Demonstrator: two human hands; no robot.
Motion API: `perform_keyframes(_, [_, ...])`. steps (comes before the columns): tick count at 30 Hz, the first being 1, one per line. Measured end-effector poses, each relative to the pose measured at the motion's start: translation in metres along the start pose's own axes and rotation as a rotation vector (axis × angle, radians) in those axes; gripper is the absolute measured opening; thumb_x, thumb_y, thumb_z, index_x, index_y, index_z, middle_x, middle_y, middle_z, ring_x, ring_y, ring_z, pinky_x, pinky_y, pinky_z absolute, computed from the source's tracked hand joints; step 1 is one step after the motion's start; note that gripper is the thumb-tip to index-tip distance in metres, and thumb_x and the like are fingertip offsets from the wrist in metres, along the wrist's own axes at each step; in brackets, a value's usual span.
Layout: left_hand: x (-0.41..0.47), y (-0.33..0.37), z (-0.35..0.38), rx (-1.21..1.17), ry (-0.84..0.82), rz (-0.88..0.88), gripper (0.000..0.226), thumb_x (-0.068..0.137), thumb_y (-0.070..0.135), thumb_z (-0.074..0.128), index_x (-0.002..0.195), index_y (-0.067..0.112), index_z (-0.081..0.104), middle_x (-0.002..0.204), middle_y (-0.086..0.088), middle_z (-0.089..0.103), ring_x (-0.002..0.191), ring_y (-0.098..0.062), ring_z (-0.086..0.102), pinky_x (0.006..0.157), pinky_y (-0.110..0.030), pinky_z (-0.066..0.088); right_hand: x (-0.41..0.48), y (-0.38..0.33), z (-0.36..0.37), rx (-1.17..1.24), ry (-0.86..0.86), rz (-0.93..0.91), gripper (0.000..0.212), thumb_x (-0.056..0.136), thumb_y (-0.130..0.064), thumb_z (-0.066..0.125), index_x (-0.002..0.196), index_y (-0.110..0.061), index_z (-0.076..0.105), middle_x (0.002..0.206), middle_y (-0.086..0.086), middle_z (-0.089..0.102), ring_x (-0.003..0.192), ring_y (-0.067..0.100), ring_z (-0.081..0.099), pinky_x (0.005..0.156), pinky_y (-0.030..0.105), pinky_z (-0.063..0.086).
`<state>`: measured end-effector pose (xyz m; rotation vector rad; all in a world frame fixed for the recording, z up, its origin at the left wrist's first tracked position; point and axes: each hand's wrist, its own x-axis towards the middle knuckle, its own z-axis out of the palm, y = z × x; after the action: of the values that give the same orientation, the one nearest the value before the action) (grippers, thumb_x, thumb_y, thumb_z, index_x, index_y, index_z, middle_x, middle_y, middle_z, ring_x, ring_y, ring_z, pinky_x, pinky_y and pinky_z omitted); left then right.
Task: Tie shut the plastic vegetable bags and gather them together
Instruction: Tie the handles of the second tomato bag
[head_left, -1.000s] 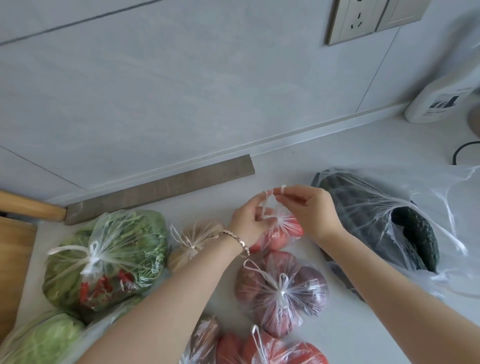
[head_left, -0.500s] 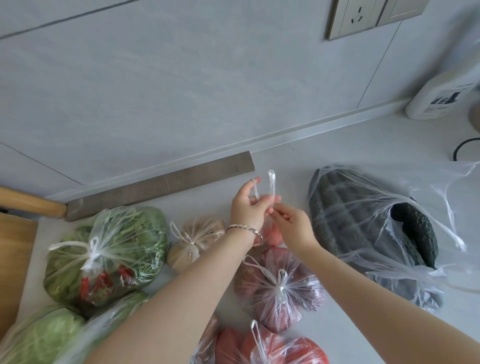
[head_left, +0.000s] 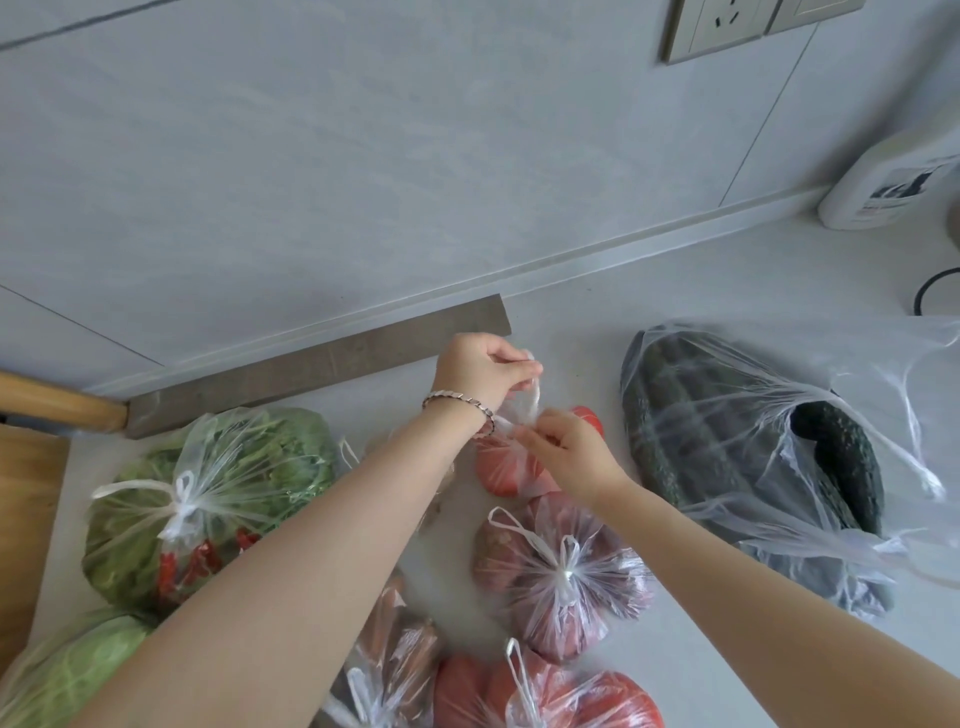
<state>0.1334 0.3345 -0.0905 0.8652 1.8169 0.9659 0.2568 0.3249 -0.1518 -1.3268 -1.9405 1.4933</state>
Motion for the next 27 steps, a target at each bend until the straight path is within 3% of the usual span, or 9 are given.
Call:
perform_keyframes(2, [0.001,-0.007,-0.002,0.257,0.032,0.048,0.019,0.073,0.024,0.074,0.069,0.013,0.059,0.072,-0.004,0.07,0.068,-0.015,0.068,0.071,-0.03,0.054,0.001,0.0,-0.002,0.164,0.014,0.142,0.041,0.09,-0.023,0.056,0.053,-0.013,0.04,0.053,-0.004,0.035,0.045,0.005,0.033,0.052,0.022,0.028])
perform_keyframes(5, [-0.01,-0.02,0.0,0.523,-0.151,0.139,0.031,0.08,0.03,0.066,0.105,0.012,0.065,0.1,-0.006,0.071,0.093,-0.02,0.064,0.085,-0.03,0.048,0.004,-0.002,-0.004,0.382,0.047,0.252,0.026,0.09,-0.017,0.055,0.075,0.004,0.061,0.056,-0.001,0.042,0.049,0.005,0.037,0.05,0.018,0.031])
perform_keyframes(8, [-0.016,-0.028,0.002,0.568,-0.146,0.243,0.02,0.084,0.021,0.062,0.095,0.009,0.072,0.098,-0.01,0.072,0.095,-0.024,0.064,0.084,-0.029,0.046,0.004,-0.002,-0.005,0.481,0.1,0.296,0.019,0.088,-0.013,0.058,0.076,-0.001,0.065,0.061,0.002,0.052,0.055,0.01,0.048,0.054,0.016,0.04])
perform_keyframes(12, [-0.014,-0.037,0.003,0.579,-0.111,0.195,0.016,0.081,0.014,0.064,0.091,0.005,0.073,0.098,-0.011,0.073,0.094,-0.023,0.064,0.083,-0.025,0.043,0.003,0.002,-0.007,0.585,0.232,0.336,0.02,0.086,-0.009,0.061,0.067,-0.009,0.067,0.061,0.003,0.064,0.051,0.007,0.061,0.054,0.015,0.052])
perform_keyframes(16, [-0.016,-0.042,0.007,0.533,-0.105,0.142,0.021,0.083,0.009,0.061,0.101,0.005,0.07,0.104,-0.012,0.071,0.099,-0.023,0.063,0.077,-0.013,0.037,0.007,0.004,-0.006,0.447,0.281,0.311,0.02,0.085,-0.012,0.063,0.065,-0.014,0.068,0.052,-0.006,0.065,0.054,0.012,0.061,0.057,0.02,0.054])
perform_keyframes(20, [-0.015,-0.044,0.012,0.479,-0.13,0.088,0.019,0.085,0.012,0.06,0.098,0.002,0.07,0.098,-0.018,0.069,0.094,-0.029,0.062,0.07,-0.019,0.035,0.01,0.002,-0.007,0.292,0.309,0.221,0.005,0.079,-0.016,0.071,0.083,-0.013,0.069,0.057,-0.007,0.067,0.05,0.006,0.061,0.056,0.022,0.054])
perform_keyframes(23, [-0.013,-0.048,0.012,0.424,-0.104,0.032,0.02,0.084,0.017,0.062,0.095,0.002,0.07,0.097,-0.016,0.07,0.093,-0.027,0.063,0.071,-0.021,0.037,0.011,-0.001,-0.01,0.186,0.34,0.183,0.023,0.075,-0.019,0.074,0.089,-0.02,0.055,0.063,-0.002,0.066,0.046,0.001,0.057,0.048,0.008,0.044])
perform_keyframes(25, [-0.011,-0.049,0.011,0.332,-0.068,-0.047,0.027,0.083,0.021,0.064,0.102,0.002,0.068,0.102,-0.01,0.069,0.096,-0.02,0.062,0.078,-0.022,0.04,0.01,0.0,-0.012,0.135,0.289,0.102,0.024,0.078,-0.017,0.071,0.095,-0.02,0.054,0.069,-0.002,0.066,0.057,0.005,0.059,0.055,0.008,0.045])
perform_keyframes(27, [-0.008,-0.049,0.008,0.196,-0.061,-0.157,0.033,0.082,0.02,0.066,0.109,0.0,0.064,0.105,-0.002,0.063,0.094,-0.014,0.057,0.083,-0.022,0.041,0.007,0.003,-0.012,0.009,0.185,-0.045,0.023,0.08,-0.011,0.068,0.103,-0.015,0.062,0.077,-0.002,0.064,0.067,0.008,0.06,0.069,0.016,0.05])
